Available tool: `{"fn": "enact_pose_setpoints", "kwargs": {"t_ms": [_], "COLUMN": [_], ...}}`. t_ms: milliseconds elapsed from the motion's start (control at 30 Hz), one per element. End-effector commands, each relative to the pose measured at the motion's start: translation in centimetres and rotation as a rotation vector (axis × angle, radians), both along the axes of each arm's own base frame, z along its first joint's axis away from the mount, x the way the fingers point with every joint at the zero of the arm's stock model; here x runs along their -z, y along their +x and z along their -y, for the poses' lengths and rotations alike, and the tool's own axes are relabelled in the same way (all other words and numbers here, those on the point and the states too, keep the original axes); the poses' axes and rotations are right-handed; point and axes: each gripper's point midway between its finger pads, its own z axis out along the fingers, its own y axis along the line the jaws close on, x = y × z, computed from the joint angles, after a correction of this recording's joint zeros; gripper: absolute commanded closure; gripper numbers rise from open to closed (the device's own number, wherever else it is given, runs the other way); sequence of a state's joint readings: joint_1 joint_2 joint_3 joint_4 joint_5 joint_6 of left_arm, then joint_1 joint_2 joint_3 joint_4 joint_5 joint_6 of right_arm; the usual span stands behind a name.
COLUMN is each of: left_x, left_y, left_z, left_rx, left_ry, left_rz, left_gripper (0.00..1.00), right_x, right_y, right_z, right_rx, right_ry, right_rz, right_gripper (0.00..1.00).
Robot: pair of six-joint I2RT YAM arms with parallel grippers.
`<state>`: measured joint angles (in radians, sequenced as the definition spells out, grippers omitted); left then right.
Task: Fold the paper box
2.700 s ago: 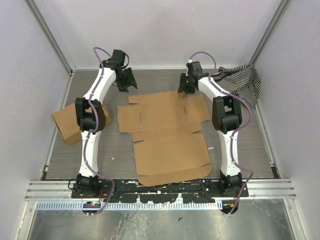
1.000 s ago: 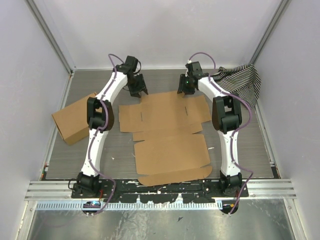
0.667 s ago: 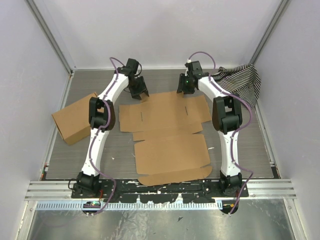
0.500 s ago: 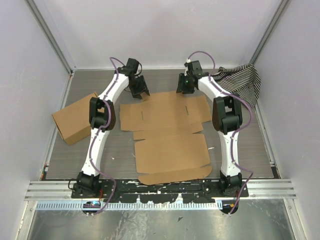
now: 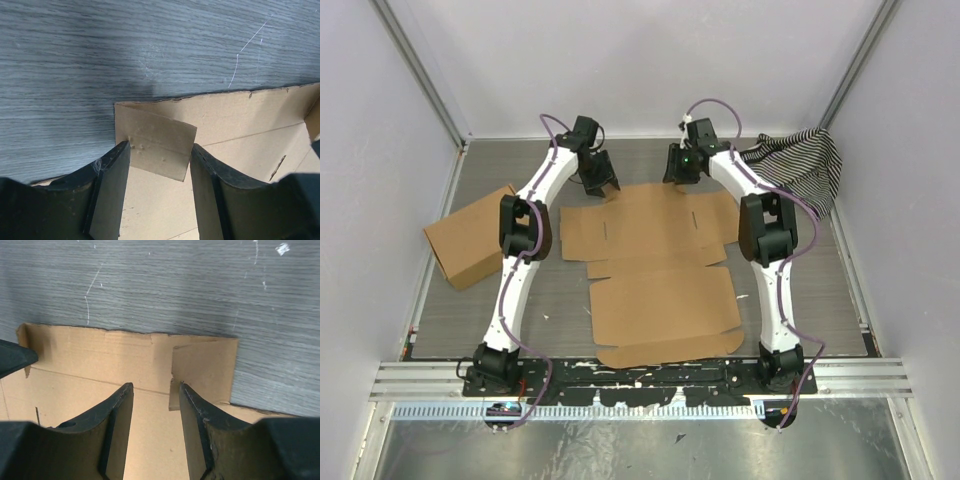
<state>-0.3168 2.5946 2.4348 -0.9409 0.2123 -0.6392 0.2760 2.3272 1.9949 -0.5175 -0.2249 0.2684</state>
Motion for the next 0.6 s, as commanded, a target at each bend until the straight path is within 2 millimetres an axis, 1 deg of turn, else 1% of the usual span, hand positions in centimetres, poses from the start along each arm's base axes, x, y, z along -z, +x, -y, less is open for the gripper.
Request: {"fn": "enact_pose_setpoints", "kwargs": {"t_ms": [0,267,400,567], "left_x": [1.0,0.5,-0.1,-2.1], "left_y": [0.0,0.4,0.5,1.0], "left_z": [0.1,1.1,1.6,2.1], "left_rx": [0.014,0.006,0.0,-0.015], "left_ry": [-0.004,-0.059,-0.081,-0.113], "left_rz": [-0.011,-0.006,0.002,0.034], "left_gripper": [0.43,0.42,0.42,0.42], "right_x": [1.2,3.8,3.9,3.9], "right_y": [0.1,-0.6,-0.9,-0.9], "right_z": [-0.9,-0.3,-0.1,-0.1], "right_rx": [-0.013,-0.007,-0.006,-0.008], "right_ry": [0.019,-0.002,-0.005,-0.003], "right_rz": [-0.031,-0.104,-0.112,-0.11], "right_gripper": [0.53,0.52,0.52,0.52]}}
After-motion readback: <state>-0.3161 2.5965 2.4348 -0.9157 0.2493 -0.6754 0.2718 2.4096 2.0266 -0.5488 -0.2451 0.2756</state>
